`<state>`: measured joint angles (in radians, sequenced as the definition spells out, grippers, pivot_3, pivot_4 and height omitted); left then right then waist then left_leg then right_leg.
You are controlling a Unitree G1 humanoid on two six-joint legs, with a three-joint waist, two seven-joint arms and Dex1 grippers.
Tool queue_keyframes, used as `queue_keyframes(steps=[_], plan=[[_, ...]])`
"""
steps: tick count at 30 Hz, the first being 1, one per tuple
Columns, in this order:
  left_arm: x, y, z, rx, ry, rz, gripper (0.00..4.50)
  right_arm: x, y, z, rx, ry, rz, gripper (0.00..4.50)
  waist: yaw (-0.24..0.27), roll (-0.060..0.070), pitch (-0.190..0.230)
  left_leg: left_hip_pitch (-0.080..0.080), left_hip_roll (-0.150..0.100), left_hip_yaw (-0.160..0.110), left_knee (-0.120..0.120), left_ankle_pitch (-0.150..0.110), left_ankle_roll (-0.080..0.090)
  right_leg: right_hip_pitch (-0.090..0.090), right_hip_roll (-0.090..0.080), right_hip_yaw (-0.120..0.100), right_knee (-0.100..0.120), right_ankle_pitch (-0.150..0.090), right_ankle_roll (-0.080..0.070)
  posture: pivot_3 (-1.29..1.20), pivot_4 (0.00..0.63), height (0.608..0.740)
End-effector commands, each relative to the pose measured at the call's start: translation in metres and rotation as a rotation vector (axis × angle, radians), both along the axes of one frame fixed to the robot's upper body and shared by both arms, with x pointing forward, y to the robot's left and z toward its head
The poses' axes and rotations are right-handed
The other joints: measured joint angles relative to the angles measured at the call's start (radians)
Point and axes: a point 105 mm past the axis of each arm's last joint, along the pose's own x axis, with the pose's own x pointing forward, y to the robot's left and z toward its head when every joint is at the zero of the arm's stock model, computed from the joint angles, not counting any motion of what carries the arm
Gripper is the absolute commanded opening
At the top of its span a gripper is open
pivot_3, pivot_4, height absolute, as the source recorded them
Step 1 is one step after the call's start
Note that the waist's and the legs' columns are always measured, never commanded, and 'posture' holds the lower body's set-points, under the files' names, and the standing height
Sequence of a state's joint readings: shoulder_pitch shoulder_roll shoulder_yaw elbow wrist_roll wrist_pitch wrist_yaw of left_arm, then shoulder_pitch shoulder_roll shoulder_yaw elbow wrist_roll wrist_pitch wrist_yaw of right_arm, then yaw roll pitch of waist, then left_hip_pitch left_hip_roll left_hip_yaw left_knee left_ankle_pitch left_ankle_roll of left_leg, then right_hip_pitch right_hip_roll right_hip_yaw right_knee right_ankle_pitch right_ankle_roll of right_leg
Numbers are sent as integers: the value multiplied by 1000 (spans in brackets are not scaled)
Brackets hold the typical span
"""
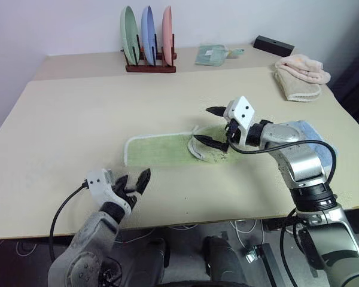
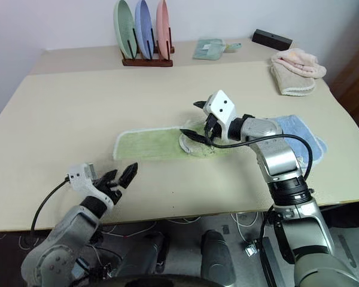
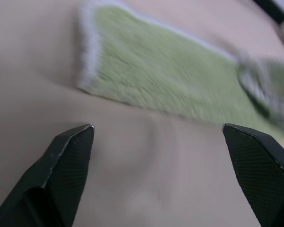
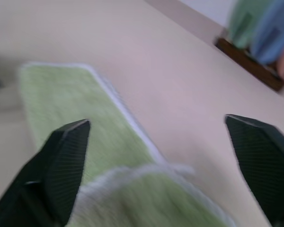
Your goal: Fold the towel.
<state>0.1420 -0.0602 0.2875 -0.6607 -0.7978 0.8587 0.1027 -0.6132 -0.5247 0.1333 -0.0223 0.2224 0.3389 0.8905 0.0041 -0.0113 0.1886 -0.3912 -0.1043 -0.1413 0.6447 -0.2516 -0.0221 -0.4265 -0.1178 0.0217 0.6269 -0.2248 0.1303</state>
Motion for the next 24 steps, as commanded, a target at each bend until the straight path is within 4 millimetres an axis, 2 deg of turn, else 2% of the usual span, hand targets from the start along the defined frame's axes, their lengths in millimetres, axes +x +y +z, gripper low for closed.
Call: queue_keyframes(steps=[1, 6, 8, 10, 14, 16, 19, 22, 24], plan=[[12, 7, -5, -109, 78, 65, 4500, -14, 11, 13, 28, -50, 70, 4437, 7, 0, 0, 0, 0, 0, 0, 0, 0, 0, 0, 0, 0, 0, 0, 0, 150, 740], [38, 9, -7, -231, 134, 142, 4500, -24, 17, -1, 3, -35, 94, 4437, 10, -1, 0, 0, -1, 0, 1, 0, 0, 1, 0, 0, 0, 0, 0, 0, 150, 740], [44, 1, -4, -220, 132, 100, 3971, -28, 18, -5, 1, -30, 97, 4500, 10, 0, 0, 1, -1, 1, 1, 0, 0, 1, 0, 0, 0, 0, 0, 0, 150, 740], [47, -3, -2, -234, 127, 82, 3211, -31, 19, -6, 0, -27, 97, 4500, 10, 0, 0, 1, -1, 1, 1, 0, 0, 1, 0, 0, 0, 0, 0, 0, 150, 740], [49, -5, 0, -259, 120, 79, 1181, -34, 19, -8, -5, -21, 93, 4500, 13, -1, 0, 0, -1, 1, 1, 0, -1, 1, 0, 0, 0, 0, 0, 0, 150, 740], [50, 1, 8, -284, 82, 98, 94, -36, 19, -10, -7, -16, 91, 4500, 11, -1, 0, 0, -1, 0, 1, 0, 0, 1, 0, 0, 0, 0, 0, 0, 150, 740], [52, 19, 27, -309, -20, 150, 35, -39, 19, -10, -12, -14, 89, 4500, 10, -2, 0, 0, -1, 0, 1, 0, -1, 1, 0, 0, -1, 0, 0, 0, 150, 740], [49, 49, 46, -280, -123, 222, 35, -41, 20, -10, -16, -13, 90, 4500, 7, -2, 0, 0, -1, 1, 1, 0, -1, 1, 0, 0, -1, 0, 0, 0, 150, 740], [43, 77, 54, -217, -168, 284, 35, -42, 20, -10, -17, -13, 91, 4500, 5, -2, 0, 0, 0, 1, 0, 0, -1, 0, 1, 1, -1, 0, 0, 0, 150, 740]])
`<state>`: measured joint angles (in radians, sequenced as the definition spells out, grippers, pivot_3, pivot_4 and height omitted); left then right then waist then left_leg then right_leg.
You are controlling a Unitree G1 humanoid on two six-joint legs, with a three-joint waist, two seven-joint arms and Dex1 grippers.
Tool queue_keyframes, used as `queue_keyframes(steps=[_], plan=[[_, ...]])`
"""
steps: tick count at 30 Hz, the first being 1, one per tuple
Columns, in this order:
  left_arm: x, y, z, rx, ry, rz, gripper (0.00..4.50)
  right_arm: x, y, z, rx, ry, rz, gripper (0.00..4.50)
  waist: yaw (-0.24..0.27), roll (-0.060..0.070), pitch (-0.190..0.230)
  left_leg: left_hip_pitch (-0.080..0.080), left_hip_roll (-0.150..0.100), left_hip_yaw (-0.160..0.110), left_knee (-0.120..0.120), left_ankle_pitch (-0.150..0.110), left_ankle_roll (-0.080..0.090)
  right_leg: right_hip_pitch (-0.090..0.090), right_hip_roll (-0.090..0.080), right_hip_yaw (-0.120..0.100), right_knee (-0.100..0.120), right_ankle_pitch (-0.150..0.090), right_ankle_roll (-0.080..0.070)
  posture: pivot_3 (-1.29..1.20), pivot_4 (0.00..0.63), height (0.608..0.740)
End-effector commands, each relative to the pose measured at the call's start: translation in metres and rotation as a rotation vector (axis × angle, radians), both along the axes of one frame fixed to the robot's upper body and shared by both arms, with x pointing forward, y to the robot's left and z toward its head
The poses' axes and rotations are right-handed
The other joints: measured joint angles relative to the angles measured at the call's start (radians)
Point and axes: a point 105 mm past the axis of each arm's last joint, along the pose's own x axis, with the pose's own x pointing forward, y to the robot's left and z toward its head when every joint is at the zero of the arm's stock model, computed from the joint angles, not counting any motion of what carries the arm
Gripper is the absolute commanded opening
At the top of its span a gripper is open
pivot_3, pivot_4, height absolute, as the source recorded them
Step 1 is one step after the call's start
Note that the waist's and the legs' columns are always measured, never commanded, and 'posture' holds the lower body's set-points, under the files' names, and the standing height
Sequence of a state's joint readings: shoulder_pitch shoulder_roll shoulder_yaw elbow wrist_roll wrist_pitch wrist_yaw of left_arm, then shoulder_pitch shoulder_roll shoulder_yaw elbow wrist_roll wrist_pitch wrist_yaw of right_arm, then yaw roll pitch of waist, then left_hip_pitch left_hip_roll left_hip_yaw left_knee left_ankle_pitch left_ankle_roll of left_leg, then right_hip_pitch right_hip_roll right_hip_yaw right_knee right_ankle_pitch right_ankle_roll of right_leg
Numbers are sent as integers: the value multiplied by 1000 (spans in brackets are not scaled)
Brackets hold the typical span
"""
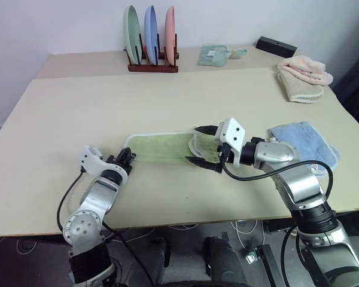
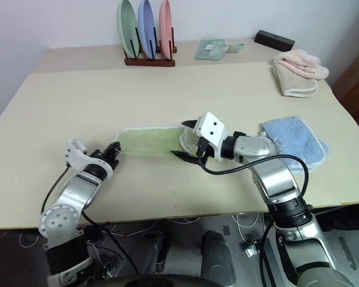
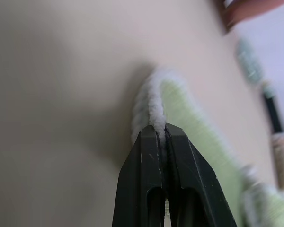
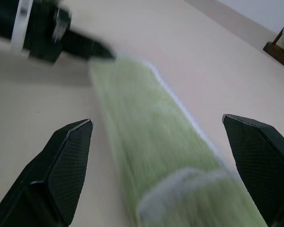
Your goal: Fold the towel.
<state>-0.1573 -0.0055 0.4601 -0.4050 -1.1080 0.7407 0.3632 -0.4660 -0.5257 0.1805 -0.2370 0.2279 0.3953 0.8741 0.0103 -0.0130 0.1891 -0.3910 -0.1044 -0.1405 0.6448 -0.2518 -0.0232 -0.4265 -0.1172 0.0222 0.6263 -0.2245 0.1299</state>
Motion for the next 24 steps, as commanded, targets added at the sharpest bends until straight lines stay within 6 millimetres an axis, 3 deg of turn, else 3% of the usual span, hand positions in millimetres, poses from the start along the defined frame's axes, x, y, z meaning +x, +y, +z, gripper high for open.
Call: queue_keyframes(steps=[1, 4, 8, 12, 17, 20, 24], plan=[[-12, 53, 33, 107, -129, 139, 35, -5, 3, 11, 5, -43, 15, 4500, -2, 0, 0, 0, 1, 0, 0, 0, -1, 0, 1, 0, 0, 0, 0, 0, 150, 740], [-18, 77, 54, 250, -175, 164, 35, -4, 2, 10, 1, -43, 13, 4500, 1, 0, 0, 0, 1, 0, 0, 0, -1, -1, 1, 0, 0, 0, 0, 0, 150, 740], [-15, 74, 76, 385, -238, 84, 35, -2, 2, 9, -3, -42, 11, 4500, 7, -1, 0, 0, -1, 0, 0, 0, -1, 1, 0, 0, -1, 0, -1, 0, 150, 740], [-11, -5, 101, 506, -407, -263, 35, 0, 3, 5, -10, -39, 4, 4500, 8, -2, 1, -1, -1, -1, 1, 0, -1, 1, 0, 0, -2, 0, -1, 0, 150, 740], [-23, -94, 88, 580, -469, -652, 35, 2, 2, 2, -16, -39, -10, 4500, -7, -2, 1, 0, -1, 1, 0, -1, 0, 1, 0, 1, -2, 0, 0, 0, 150, 740], [-22, -119, 59, 664, -404, -780, 35, 2, 0, 1, -18, -40, -22, 4500, -13, -1, 1, 0, 0, 1, -2, 0, 0, -1, 1, 1, -2, 0, 0, 0, 150, 740], [-15, -126, 40, 678, -342, -807, 35, 2, -2, 0, -21, -40, -35, 4500, -18, -1, 1, 0, 0, 1, -3, 0, 0, -1, 1, 1, -2, 0, 0, 0, 150, 740]])
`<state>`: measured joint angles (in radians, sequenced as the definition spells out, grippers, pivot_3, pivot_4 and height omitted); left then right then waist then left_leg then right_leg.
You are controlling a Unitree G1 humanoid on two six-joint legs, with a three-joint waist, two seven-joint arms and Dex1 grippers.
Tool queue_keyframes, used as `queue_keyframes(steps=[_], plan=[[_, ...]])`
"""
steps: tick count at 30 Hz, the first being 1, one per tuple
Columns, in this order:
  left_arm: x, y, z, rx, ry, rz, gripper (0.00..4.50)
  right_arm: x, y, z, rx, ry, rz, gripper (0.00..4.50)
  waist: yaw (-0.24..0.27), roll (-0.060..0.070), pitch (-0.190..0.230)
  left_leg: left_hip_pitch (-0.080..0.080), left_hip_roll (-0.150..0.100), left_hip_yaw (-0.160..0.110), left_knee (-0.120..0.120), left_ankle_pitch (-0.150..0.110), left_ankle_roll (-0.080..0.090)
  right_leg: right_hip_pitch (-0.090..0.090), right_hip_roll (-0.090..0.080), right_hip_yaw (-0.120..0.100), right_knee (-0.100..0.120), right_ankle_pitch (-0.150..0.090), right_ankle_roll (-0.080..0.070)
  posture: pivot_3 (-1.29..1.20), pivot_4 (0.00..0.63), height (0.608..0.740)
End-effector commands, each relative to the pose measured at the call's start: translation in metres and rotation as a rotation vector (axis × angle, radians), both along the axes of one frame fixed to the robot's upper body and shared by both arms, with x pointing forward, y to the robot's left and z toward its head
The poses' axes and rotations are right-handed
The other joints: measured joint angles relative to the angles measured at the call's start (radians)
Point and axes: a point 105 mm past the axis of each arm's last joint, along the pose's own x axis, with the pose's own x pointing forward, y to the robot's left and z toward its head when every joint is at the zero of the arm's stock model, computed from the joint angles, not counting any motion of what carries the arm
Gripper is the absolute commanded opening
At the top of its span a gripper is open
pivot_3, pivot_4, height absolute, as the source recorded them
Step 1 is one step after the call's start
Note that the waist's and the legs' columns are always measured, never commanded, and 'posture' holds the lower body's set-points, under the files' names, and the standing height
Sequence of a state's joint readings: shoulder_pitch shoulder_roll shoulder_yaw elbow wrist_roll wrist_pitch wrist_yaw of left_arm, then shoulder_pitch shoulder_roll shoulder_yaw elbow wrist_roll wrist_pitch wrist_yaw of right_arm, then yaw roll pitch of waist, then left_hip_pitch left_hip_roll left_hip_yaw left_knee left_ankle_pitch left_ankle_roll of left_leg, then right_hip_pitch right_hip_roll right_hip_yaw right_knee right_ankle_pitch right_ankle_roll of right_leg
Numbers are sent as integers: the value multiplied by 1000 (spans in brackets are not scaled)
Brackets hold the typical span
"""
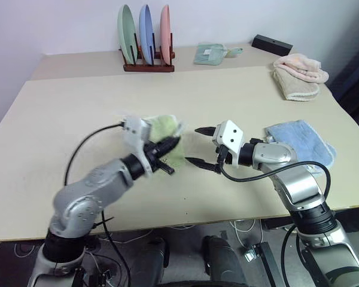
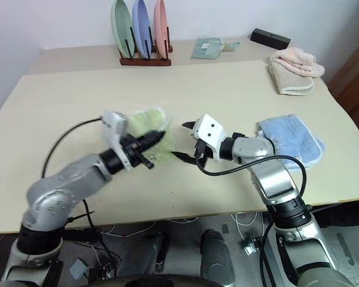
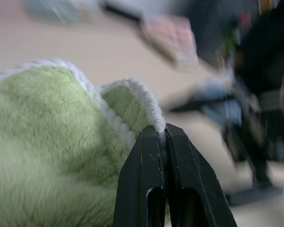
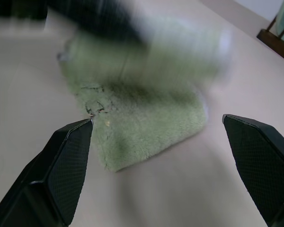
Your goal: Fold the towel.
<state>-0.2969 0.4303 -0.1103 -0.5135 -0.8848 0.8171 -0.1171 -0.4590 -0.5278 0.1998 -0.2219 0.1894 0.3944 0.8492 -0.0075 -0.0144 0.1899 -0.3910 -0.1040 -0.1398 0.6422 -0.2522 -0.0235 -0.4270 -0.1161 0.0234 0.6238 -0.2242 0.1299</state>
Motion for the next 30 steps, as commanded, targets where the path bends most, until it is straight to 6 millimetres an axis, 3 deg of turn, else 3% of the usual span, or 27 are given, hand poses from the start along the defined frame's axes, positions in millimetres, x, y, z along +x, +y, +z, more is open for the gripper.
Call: queue_keyframes(steps=[1, 6, 9, 14, 19, 20, 23, 27, 29, 30], plan=[[8, -2, 0, 13, -13, 19, 35, -3, -1, 8, 11, -44, -2, 4500, 0, 0, 0, 0, 0, 0, 0, 0, 0, 0, 0, 0, 0, 0, 0, 0, 150, 740], [8, -3, -6, 14, 11, 7, 35, -3, -4, 6, 2, -45, -14, 4500, 0, 0, 0, 0, 0, 0, 0, 0, 0, 0, 0, 0, -1, 0, 0, 0, 150, 740], [4, 0, -4, 11, 5, -4, 903, -2, -5, 5, -7, -46, -22, 4500, -1, 0, 0, 0, 0, 0, 0, 0, 0, 0, 0, 0, -1, 0, 0, 0, 150, 740], [-7, 15, 17, -72, -36, -23, 3303, 4, -10, 5, -22, -57, -45, 4500, -2, 0, 0, 0, 0, -1, 0, 0, 0, 0, 0, 0, -1, 0, 0, 0, 150, 740], [-23, 56, 46, -115, -111, 2, 3303, 10, -12, 14, -4, -80, -60, 4500, -5, 0, 0, 0, 1, -1, -1, 0, 0, -1, 0, 0, -1, 0, 0, 0, 150, 740], [-21, 66, 52, -118, -134, 40, 3347, 12, -12, 18, 15, -80, -63, 4245, -4, 0, 1, 0, 1, -1, -1, 0, 0, -1, 0, 0, -1, 0, 0, 0, 150, 740], [-6, 96, 58, -60, -179, 206, 2525, 13, -3, 30, 85, -68, -47, 3154, -1, 0, 0, 0, 0, -1, -1, 0, 0, 0, 0, 0, -1, 0, 0, 0, 150, 740], [16, 110, 41, 83, -179, 355, 565, 13, 26, 40, 188, -28, -1, 1061, -1, 0, 0, 0, 0, -1, -1, 0, 0, 0, 0, 0, -1, 0, -1, 0, 150, 740], [23, 101, 25, 145, -166, 351, 546, 15, 42, 34, 202, 10, 8, 30, -2, 0, 0, 0, 0, -1, -1, 0, 0, 0, 0, 0, -2, 0, 0, 0, 150, 740], [25, 96, 20, 172, -169, 338, 546, 16, 47, 31, 205, 27, 10, 30, -2, 0, 0, 0, 0, -1, -1, 0, 0, 0, 0, 0, -2, 0, 0, 0, 150, 740]])
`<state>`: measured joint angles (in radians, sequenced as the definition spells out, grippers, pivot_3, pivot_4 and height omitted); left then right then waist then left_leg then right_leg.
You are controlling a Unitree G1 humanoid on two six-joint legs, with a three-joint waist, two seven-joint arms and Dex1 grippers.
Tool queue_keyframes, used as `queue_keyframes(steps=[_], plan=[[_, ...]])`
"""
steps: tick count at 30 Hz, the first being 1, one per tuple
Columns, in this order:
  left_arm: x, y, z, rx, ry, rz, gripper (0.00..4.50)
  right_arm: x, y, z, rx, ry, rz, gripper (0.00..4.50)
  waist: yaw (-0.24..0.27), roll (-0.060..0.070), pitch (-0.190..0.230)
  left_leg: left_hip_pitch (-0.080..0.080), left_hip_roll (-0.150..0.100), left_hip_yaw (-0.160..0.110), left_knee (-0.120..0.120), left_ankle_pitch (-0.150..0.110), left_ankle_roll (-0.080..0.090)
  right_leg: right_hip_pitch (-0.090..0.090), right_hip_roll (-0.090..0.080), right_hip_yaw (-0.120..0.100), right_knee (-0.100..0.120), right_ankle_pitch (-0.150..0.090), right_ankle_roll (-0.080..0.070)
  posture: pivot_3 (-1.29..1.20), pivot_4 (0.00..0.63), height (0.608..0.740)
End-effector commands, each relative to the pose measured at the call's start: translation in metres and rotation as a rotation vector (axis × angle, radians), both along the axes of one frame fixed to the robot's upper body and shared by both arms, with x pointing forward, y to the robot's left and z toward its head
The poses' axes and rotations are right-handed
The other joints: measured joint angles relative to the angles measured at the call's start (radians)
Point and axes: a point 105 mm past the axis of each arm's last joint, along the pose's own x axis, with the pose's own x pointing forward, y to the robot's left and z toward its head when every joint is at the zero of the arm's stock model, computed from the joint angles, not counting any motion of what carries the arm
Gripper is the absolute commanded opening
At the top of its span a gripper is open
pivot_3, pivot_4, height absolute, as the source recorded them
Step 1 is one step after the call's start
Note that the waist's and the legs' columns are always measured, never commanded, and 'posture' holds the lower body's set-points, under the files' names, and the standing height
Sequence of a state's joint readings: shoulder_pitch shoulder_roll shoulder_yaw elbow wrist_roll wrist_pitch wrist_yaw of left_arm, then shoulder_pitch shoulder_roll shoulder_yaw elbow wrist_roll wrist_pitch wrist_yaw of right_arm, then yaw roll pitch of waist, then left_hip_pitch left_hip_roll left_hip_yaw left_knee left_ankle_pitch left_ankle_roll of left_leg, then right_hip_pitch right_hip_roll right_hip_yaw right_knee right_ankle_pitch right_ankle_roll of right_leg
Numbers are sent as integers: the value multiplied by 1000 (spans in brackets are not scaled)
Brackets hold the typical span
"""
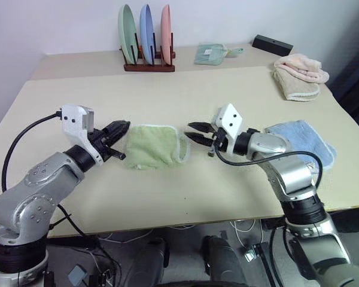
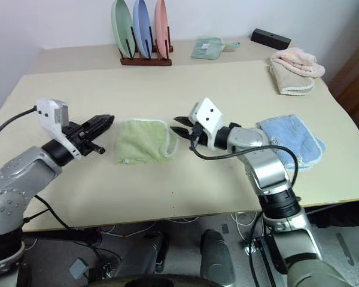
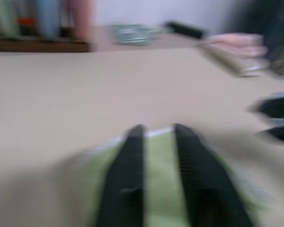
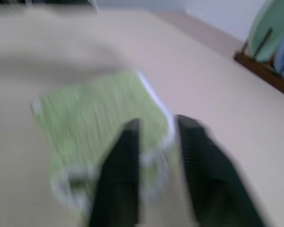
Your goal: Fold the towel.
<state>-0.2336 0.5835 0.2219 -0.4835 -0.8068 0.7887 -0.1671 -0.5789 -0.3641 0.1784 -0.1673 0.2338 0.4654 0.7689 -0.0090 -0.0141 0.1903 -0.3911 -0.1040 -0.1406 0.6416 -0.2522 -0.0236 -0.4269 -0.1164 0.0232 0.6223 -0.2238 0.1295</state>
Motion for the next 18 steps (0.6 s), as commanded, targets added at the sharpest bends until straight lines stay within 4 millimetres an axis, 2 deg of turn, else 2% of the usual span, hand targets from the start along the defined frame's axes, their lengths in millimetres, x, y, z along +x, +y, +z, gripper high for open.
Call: queue_keyframes(steps=[1, 4, 7, 8, 11, 13, 16, 18], plan=[[6, -19, -17, 109, -11, -20, 546, 1, 21, -5, 8, 37, 25, 30, 0, 0, 0, 0, 0, 0, 0, 0, 0, 0, 0, 0, 0, 0, 0, 0, 150, 740], [15, -32, -47, 163, 49, -21, 546, 4, 36, -39, -68, 112, 24, 30, -1, 0, 0, 0, -1, 0, 0, 0, 0, 0, 0, 0, 0, 0, 0, 0, 150, 740], [18, -38, -66, 161, 98, -21, 546, 8, 37, -75, -180, 154, -17, 30, -3, 0, 0, 0, -1, 0, -1, 0, 0, -1, 0, 0, 0, 0, 0, 0, 150, 740], [17, -39, -70, 170, 104, -24, 546, 8, 37, -81, -203, 154, -22, 30, -3, 0, 0, 0, -1, 0, -2, 0, 0, -2, 0, 0, 0, 0, 0, 0, 150, 740], [17, -40, -72, 181, 102, -29, 546, 9, 36, -86, -217, 151, -25, 30, -4, 0, -1, 0, -1, 0, -4, 1, -1, -3, 0, 0, 1, 1, 0, 0, 150, 740], [13, -35, -86, 180, 138, -18, 546, 13, 23, -94, -210, 181, -97, 30, -4, 0, -1, 1, 0, 0, -4, 1, -1, -2, 0, 0, 1, 1, 0, 0, 150, 740], [10, -33, -87, 155, 128, -19, 546, 15, 17, -85, -155, 165, -127, 30, -2, 0, -2, 2, 0, 0, -5, 1, -1, -2, 0, 0, 1, 1, 0, 0, 150, 740], [9, -30, -71, 77, 81, -15, 546, 14, 17, -70, -96, 142, -110, 30, -1, 0, -2, 2, 0, 0, -5, 1, -2, -2, 0, 0, 1, 1, 0, 0, 150, 740]])
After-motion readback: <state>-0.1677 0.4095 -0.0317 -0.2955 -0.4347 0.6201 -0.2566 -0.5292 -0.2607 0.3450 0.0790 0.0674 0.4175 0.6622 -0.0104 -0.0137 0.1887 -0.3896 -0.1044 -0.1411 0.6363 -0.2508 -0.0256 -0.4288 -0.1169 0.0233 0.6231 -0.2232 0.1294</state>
